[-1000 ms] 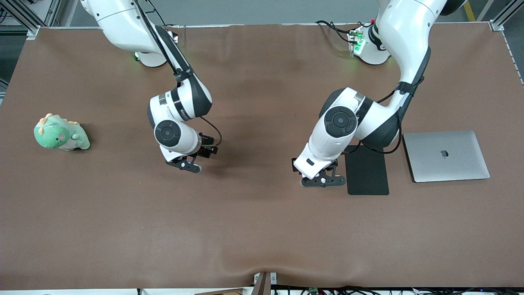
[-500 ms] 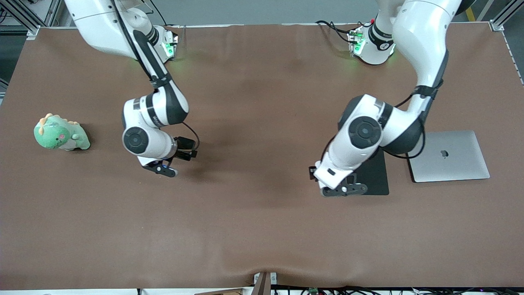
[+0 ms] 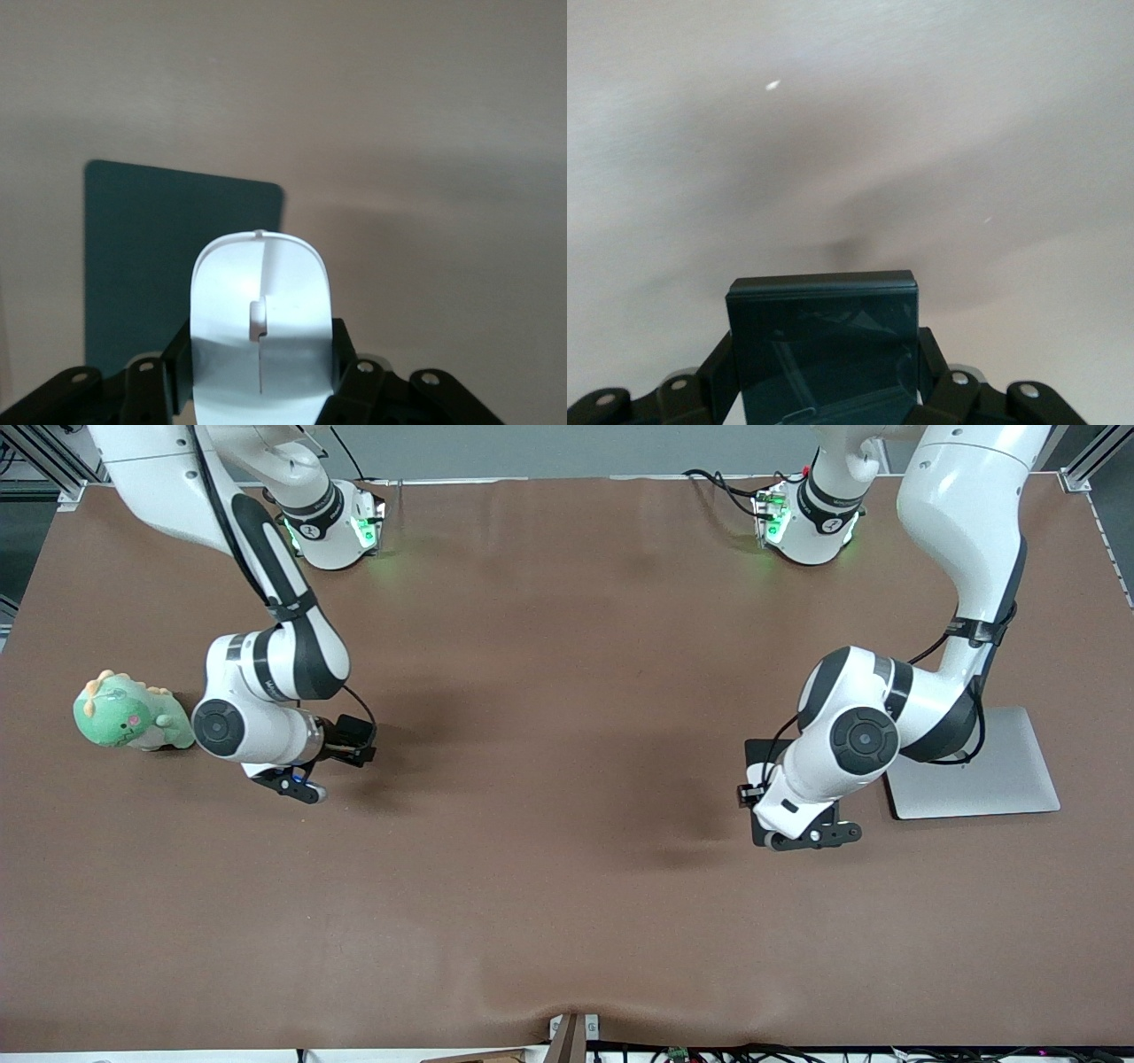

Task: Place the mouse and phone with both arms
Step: 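Swing the left gripper to the pad while the right gripper carries the phone, then open the left gripper on the pad while the right gripper lowers the phone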

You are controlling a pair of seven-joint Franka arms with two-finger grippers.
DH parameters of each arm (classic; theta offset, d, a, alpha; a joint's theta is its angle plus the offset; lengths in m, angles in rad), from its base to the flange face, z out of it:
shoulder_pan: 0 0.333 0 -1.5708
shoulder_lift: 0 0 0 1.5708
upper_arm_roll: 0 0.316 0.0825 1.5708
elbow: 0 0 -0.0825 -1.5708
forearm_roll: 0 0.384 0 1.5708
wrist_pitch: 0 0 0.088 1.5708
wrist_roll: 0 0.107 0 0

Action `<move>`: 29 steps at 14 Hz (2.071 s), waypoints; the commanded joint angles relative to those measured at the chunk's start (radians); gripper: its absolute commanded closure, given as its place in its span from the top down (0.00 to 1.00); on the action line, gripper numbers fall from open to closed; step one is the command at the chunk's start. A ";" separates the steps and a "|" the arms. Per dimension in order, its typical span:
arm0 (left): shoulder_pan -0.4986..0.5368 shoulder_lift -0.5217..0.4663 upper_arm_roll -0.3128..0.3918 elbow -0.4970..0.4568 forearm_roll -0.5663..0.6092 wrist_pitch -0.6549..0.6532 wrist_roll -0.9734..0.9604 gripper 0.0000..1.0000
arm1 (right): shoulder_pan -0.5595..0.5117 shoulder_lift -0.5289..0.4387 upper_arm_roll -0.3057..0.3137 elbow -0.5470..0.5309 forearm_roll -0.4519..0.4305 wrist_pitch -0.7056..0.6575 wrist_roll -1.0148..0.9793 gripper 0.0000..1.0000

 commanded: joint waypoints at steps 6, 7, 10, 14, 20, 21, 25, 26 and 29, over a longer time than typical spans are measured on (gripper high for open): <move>0.088 0.058 -0.003 -0.177 0.177 0.236 0.018 0.00 | -0.148 -0.052 0.011 -0.112 -0.011 0.089 -0.292 0.00; 0.085 0.069 -0.003 -0.177 0.177 0.236 0.018 0.00 | -0.170 -0.051 0.011 -0.112 -0.017 0.089 -0.331 0.00; 0.090 0.085 -0.004 -0.179 0.207 0.236 0.050 0.00 | -0.230 -0.049 0.011 -0.134 -0.051 0.113 -0.411 0.00; 0.097 0.095 -0.006 -0.177 0.213 0.236 0.118 0.97 | -0.261 -0.044 0.011 -0.209 -0.114 0.221 -0.418 0.00; 0.111 -0.022 -0.052 -0.140 0.141 0.115 0.111 1.00 | -0.290 -0.026 -0.002 -0.223 -0.116 0.242 -0.466 0.00; 0.111 -0.037 -0.059 -0.116 0.128 0.094 0.110 1.00 | -0.290 -0.024 -0.004 -0.223 -0.116 0.242 -0.467 0.00; 0.111 -0.089 -0.087 0.002 0.072 -0.050 0.107 1.00 | -0.290 -0.005 -0.008 -0.221 -0.116 0.244 -0.466 0.08; 0.113 -0.106 -0.089 0.043 0.059 -0.122 0.114 1.00 | -0.290 -0.003 -0.008 -0.220 -0.116 0.241 -0.464 0.44; 0.117 -0.151 -0.089 0.171 -0.012 -0.319 0.124 1.00 | -0.320 -0.003 -0.007 -0.211 -0.114 0.209 -0.463 1.00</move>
